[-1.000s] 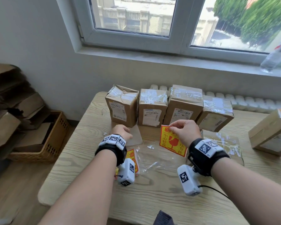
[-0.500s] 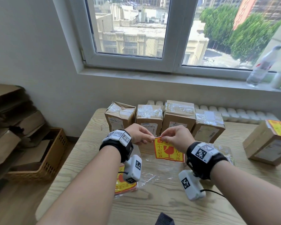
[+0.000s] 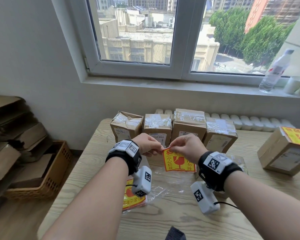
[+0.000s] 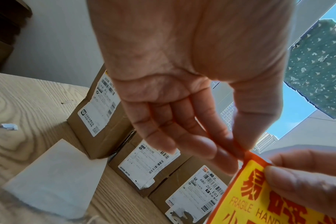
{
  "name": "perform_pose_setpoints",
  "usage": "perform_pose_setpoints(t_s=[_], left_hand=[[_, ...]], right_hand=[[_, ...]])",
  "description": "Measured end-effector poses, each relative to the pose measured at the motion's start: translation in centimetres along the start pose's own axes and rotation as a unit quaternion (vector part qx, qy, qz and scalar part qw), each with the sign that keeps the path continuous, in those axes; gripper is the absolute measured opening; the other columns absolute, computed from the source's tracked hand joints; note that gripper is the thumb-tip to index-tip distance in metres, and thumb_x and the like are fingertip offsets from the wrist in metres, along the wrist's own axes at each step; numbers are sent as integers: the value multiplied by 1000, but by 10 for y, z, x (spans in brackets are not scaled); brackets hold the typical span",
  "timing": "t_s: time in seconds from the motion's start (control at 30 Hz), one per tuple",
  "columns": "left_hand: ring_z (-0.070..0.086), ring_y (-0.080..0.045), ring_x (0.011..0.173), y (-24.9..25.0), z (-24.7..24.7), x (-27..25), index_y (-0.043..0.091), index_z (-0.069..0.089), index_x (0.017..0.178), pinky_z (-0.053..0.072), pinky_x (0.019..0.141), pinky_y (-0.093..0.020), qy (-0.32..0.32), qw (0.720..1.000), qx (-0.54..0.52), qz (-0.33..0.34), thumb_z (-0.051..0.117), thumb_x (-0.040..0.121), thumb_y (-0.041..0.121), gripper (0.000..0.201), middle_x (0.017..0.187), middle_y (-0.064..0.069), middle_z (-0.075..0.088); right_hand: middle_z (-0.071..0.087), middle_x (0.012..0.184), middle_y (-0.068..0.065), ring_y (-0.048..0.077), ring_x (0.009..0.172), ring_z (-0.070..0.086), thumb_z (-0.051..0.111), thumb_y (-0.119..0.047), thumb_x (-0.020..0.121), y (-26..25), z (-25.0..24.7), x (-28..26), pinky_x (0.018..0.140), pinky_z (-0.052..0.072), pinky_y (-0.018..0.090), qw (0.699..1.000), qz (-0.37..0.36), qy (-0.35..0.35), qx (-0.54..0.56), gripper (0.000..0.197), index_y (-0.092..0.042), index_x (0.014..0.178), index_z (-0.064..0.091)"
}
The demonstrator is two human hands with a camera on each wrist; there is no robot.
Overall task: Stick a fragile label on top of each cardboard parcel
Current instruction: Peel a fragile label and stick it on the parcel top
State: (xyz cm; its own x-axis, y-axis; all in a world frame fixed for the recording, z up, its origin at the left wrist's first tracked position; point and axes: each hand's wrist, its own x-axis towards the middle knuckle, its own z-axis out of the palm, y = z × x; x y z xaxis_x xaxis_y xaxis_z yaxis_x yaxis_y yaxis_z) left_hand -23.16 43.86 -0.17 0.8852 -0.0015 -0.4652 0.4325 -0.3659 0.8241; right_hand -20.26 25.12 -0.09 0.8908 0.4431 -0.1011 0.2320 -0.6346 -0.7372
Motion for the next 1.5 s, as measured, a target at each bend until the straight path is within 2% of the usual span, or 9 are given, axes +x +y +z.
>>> perform_pose_setpoints(t_s=[0.2,0.57,0.7,0.77,0.97,1.03,1.13,1.27,1.5], left_hand=[[57,-5,54,6,1,-1,8,76,76,49,62,-20,-12,1000,-24,-6,68,82,10,9,73,-4,73],[55,-8,55,11,2,-5,15,76,59,48,66,-23,-31,999,-32,-28,66,80,9,25,68,-4,72],[52,-9,51,11,3,-5,10,73,63,45,59,-23,-28,998,-50,-22,63,81,8,21,57,-2,66],[55,-9,51,13,4,-4,8,69,66,50,55,-21,-13,996,-84,-12,61,84,6,20,55,-2,65],[68,-9,53,19,6,-7,2,67,86,57,50,-20,-10,981,-193,6,62,90,5,7,73,-9,70],[69,-11,55,20,8,-7,1,66,89,58,53,-20,-26,973,-227,11,62,89,4,5,71,-9,71],[71,-13,57,21,11,-6,-1,66,89,60,58,-22,-34,966,-256,18,62,89,0,5,67,-9,72],[72,-14,63,20,15,-7,-2,67,91,60,63,-23,-35,965,-256,36,63,87,-2,6,74,-11,73],[72,-12,71,19,19,-10,3,71,93,59,74,-23,-37,977,-201,57,66,86,4,8,85,-12,72]], right_hand=[[73,85,-3,9,76,69,69,-19,86,-2,-4,-1,65,59,24,1000,-11,5,1,8,-18,90,76],[73,87,-1,11,79,70,70,-19,85,-3,-6,-4,69,61,28,1000,-15,1,6,8,-18,89,77],[73,84,-4,10,80,69,74,-23,81,-6,-8,-4,74,60,30,1000,-11,-5,-9,7,-21,87,76],[72,83,-9,6,80,68,77,-26,77,-6,-9,-3,76,60,31,999,-21,4,-41,15,-24,91,74],[58,100,-12,7,99,50,78,-31,73,-12,-10,-4,93,44,30,976,-106,105,-155,33,-27,104,65],[52,97,-11,8,95,49,78,-27,74,-13,-11,-5,87,42,24,973,-116,132,-150,29,-24,99,63],[65,84,-10,5,77,61,78,-23,76,-10,-13,-7,71,47,18,988,-88,107,-63,16,-22,86,67],[70,70,-11,-2,63,64,78,-26,76,-3,-13,-7,60,47,11,994,-57,96,16,6,-21,77,76],[73,69,-7,2,63,68,80,-27,74,2,-12,-7,63,56,20,994,-45,89,50,9,-20,75,76]])
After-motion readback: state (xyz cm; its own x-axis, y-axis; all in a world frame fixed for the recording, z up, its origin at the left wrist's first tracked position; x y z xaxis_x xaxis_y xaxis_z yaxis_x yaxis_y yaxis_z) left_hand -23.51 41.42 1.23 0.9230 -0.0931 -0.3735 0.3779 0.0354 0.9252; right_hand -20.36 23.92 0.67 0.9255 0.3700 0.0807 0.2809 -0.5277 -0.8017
